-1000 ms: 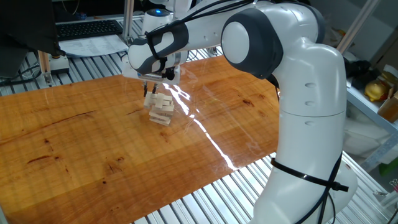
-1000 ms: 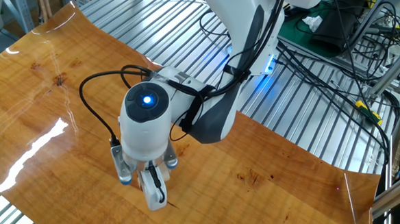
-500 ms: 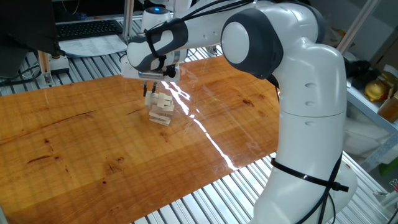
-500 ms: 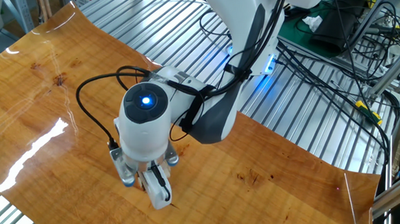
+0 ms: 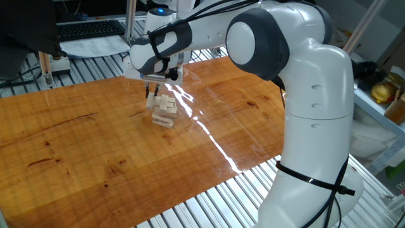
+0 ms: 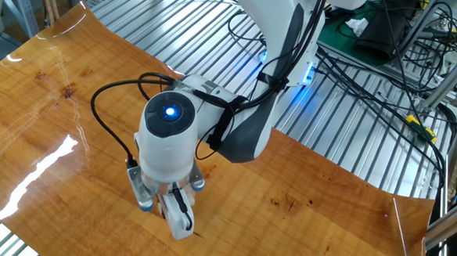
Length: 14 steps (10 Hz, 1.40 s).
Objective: Play Jenga
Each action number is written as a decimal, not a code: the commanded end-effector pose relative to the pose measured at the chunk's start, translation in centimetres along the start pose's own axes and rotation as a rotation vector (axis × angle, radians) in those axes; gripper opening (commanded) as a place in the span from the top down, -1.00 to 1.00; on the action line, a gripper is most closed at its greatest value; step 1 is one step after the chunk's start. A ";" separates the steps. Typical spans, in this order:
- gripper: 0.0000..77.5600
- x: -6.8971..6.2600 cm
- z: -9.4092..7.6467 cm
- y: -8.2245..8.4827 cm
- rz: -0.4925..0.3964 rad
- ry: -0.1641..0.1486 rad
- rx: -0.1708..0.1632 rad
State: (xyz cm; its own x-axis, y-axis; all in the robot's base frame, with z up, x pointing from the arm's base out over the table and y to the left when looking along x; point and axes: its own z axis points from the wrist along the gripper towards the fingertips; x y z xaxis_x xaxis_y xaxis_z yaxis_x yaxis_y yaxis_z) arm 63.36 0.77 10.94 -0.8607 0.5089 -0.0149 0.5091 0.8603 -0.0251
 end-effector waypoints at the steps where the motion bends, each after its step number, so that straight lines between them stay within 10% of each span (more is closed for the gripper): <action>1: 0.95 0.3 0.1 0.5 0.077 -0.012 0.002; 14: 0.95 3.5 -1.9 4.1 0.071 0.028 -0.042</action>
State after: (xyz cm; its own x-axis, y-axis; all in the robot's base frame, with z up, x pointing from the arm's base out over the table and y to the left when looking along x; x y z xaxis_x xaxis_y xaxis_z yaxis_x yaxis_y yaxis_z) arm 62.64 5.23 11.84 -0.8127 0.5826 0.0006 0.5826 0.8127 -0.0074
